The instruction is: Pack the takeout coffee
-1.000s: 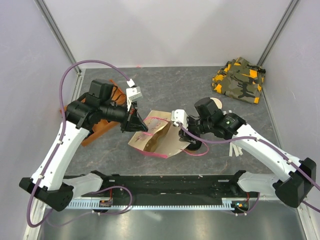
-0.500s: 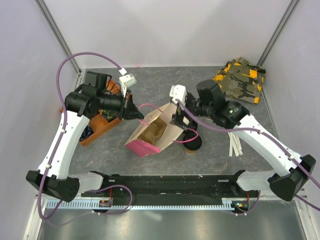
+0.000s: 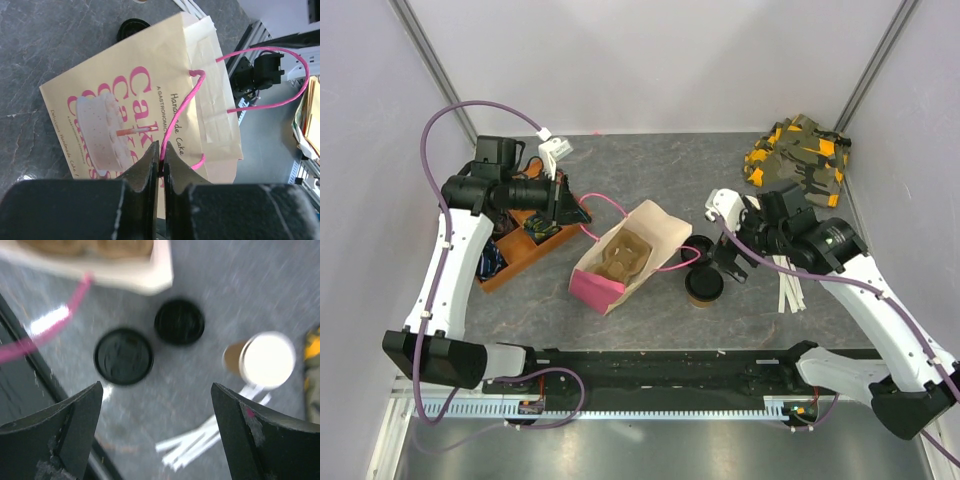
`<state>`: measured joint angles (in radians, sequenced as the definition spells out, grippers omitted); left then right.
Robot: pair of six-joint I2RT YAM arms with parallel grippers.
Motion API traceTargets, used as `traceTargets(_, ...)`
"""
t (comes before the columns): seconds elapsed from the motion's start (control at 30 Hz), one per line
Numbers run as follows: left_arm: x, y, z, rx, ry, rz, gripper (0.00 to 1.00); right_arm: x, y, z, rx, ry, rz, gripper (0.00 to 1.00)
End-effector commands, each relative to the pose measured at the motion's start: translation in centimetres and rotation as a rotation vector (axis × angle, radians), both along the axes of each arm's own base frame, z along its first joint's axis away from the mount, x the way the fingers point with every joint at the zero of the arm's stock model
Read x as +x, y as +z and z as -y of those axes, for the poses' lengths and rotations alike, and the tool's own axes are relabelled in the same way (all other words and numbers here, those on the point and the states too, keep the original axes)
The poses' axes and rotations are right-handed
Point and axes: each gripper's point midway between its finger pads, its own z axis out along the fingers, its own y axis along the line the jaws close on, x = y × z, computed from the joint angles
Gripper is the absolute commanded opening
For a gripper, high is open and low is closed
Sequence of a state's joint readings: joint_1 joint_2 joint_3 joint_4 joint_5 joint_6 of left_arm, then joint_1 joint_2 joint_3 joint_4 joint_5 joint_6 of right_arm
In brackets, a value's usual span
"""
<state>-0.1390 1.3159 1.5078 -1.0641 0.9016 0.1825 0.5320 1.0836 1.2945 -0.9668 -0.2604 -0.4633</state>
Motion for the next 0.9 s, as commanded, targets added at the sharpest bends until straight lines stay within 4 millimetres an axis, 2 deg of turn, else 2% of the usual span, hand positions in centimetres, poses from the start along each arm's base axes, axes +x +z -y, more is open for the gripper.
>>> traceTargets(0.0, 0.4, 0.4, -0.1, -0.014, -0.030, 0.046, 0.09, -1.1, -1.6, 1.5, -0.066, 0.010, -0.048, 0.98)
traceTargets(0.03, 0.4, 0.3, -0.2, -0.009, -0.029, 0.049, 0.09, -2.1, -1.7, 0.3, -0.021, 0.072, -0.099, 0.98)
traceTargets(0.1, 0.5, 0.2, -0.3, -0.002, -0.027, 0.051, 0.08, -3.2, -4.2, 0.1, -0.061, 0.131, -0.198, 0.98)
traceTargets(0.23, 0.7, 0.0, -0.3, -0.004, -0.033, 0.041, 0.08, -1.7, -8.9, 0.3, -0.160, 0.102, -0.307, 0.98)
traceTargets(0.3, 0.8, 0.0, -0.3, -0.007, -0.034, 0.041, 0.08, -1.1, -10.6, 0.0, -0.199, 0.101, -0.377, 0.98)
traceTargets(0.37, 0.9, -0.1, -0.3, -0.004, -0.031, 0.044, 0.08, -0.6, -11.4, -0.1, -0.205, 0.084, -0.384, 0.98)
traceTargets(0.43, 1.0, -0.1, -0.4, 0.001, -0.030, 0.059, 0.08, 0.2, -11.6, -0.3, -0.199, 0.074, -0.345, 0.98)
traceTargets(0.57, 1.3, -0.1, -0.6, 0.005, -0.021, 0.066, 0.08, -0.3, -12.9, -0.6, -0.229, 0.087, -0.356, 0.98)
traceTargets(0.63, 1.2, -0.2, -0.6, 0.003, -0.020, 0.063, 0.08, 0.0, -12.8, -0.8, -0.232, 0.078, -0.331, 0.98)
traceTargets(0.77, 1.1, -0.5, -0.8, 0.006, -0.015, 0.054, 0.07, 0.4, -10.7, -1.9, -0.154, 0.050, -0.261, 0.98)
traceTargets(0.83, 1.4, -0.6, -1.3, 0.001, 0.008, 0.035, 0.03, -0.1, -10.7, -1.6, -0.137, 0.041, -0.245, 0.98)
traceTargets(0.87, 1.8, -0.8, -1.7, -0.007, 0.030, 0.016, 0.02, -0.1, -9.9, -1.5, -0.118, 0.037, -0.209, 0.98)
